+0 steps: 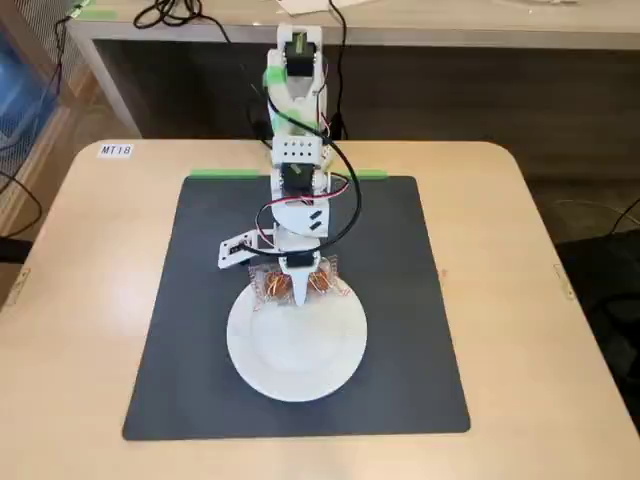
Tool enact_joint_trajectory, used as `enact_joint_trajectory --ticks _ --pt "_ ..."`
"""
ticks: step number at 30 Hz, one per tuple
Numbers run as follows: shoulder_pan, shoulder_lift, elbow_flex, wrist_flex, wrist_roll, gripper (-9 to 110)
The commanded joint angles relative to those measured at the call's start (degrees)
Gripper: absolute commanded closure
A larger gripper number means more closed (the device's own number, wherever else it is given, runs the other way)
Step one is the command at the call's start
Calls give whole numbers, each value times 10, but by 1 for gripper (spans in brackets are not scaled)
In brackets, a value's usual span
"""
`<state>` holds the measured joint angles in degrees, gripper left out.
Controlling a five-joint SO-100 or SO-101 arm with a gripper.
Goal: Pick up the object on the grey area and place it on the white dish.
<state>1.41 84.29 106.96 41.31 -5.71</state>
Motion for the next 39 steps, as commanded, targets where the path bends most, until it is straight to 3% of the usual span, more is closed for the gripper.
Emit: enact_joint_trajectory --ticks 1,11,19,23,25,30,39 --pt "-4 -4 -17 -6 7 85" --pt "-14 25 -15 16 -3 65" --pt "-21 159 -10 73 5 61" --pt "-39 311 11 89 21 71" --pt "-48 417 37 89 42 84" --pt "-42 669 168 103 86 101" --pt "-91 905 435 175 48 101"
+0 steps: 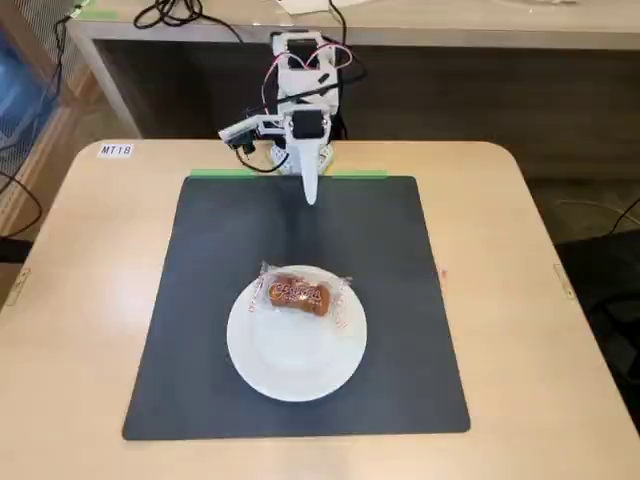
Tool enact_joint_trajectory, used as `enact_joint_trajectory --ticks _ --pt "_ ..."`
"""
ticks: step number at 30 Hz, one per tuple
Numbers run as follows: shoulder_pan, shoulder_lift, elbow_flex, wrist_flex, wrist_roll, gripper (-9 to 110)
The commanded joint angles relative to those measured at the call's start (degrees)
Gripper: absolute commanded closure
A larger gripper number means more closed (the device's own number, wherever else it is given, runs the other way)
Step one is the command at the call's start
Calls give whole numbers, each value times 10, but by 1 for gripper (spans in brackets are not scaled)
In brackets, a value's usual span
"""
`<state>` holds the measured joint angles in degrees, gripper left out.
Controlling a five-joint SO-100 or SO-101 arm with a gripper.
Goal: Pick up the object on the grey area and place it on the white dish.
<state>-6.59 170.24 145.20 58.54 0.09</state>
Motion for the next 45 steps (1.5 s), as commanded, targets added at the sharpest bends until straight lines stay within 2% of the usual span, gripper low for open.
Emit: enact_joint_trajectory --ticks 1,7,15,23,34,36,40,45 --pt "-11 66 83 -4 -11 101" --pt "19 207 257 -34 -18 101" --pt "40 217 353 -50 -43 101" --pt "72 218 352 -42 -53 101" --pt "62 218 354 -49 -52 101" --pt "62 218 354 -49 -52 97" --pt "62 218 354 -49 -52 101" --pt "62 218 354 -49 -52 101"
